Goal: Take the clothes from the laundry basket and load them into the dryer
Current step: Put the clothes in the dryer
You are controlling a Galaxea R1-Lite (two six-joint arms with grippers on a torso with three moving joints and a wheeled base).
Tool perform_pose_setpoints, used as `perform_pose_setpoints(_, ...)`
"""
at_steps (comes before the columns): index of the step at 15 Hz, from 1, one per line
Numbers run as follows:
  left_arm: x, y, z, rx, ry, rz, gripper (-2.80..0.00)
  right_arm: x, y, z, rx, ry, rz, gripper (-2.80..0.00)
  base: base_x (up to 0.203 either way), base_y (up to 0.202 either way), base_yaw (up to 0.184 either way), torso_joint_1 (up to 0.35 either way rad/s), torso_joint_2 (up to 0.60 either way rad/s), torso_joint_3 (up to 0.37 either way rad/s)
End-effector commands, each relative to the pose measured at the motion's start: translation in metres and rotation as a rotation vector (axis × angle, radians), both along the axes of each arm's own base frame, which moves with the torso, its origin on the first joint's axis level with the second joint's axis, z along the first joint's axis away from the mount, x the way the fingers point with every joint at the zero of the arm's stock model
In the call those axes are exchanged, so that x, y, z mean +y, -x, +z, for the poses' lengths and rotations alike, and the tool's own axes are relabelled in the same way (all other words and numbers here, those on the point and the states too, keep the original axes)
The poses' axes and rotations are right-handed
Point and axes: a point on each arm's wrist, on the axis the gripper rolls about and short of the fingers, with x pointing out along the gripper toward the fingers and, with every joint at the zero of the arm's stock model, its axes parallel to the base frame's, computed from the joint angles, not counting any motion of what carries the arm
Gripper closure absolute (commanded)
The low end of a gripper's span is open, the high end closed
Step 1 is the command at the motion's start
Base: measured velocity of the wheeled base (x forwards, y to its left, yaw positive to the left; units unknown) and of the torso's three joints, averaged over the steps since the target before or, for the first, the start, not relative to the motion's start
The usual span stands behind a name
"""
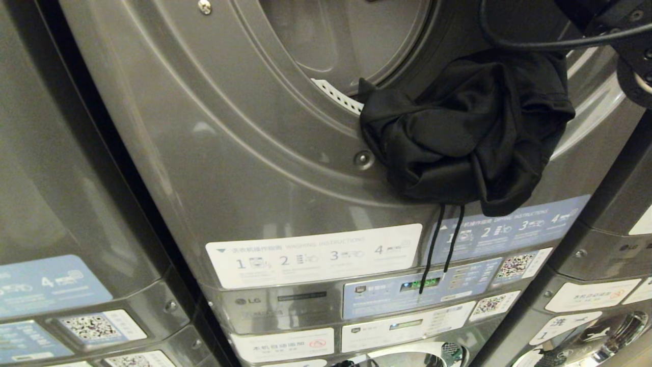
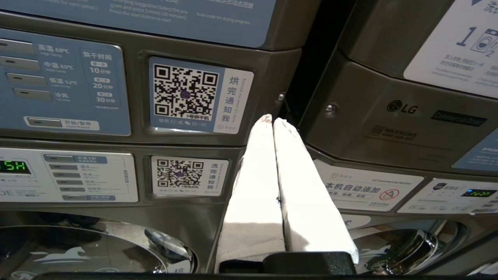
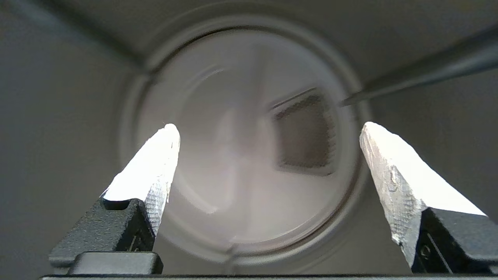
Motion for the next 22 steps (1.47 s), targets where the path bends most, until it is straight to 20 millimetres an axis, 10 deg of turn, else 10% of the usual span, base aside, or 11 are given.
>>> perform_pose_setpoints(1,0.0,-0.002,-0.008,0.029,0.002,0.001,0.0,-0.009,0.029,0.007,-0.001,0.001,0.023,-2.8,0.0,0.0,0.0,0.0,0.0,0.0)
perform_pose_setpoints(10,0.0,-0.002,-0.008,0.027,0.002,-0.001,0.0,-0.08,0.156,-0.039,0.233,0.119,0.121,-2.8,0.0,0.0,0.0,0.0,0.0,0.0)
perform_pose_setpoints(17,0.0,-0.002,-0.008,0.027,0.002,-0.001,0.0,-0.095,0.176,-0.136,0.569,0.124,0.196,-2.8,0.0,0.0,0.0,0.0,0.0,0.0)
perform_pose_setpoints(22,0.0,-0.002,-0.008,0.027,0.002,-0.001,0.0,-0.092,0.169,-0.15,0.656,0.072,0.183,-2.8,0.0,0.0,0.0,0.0,0.0,0.0)
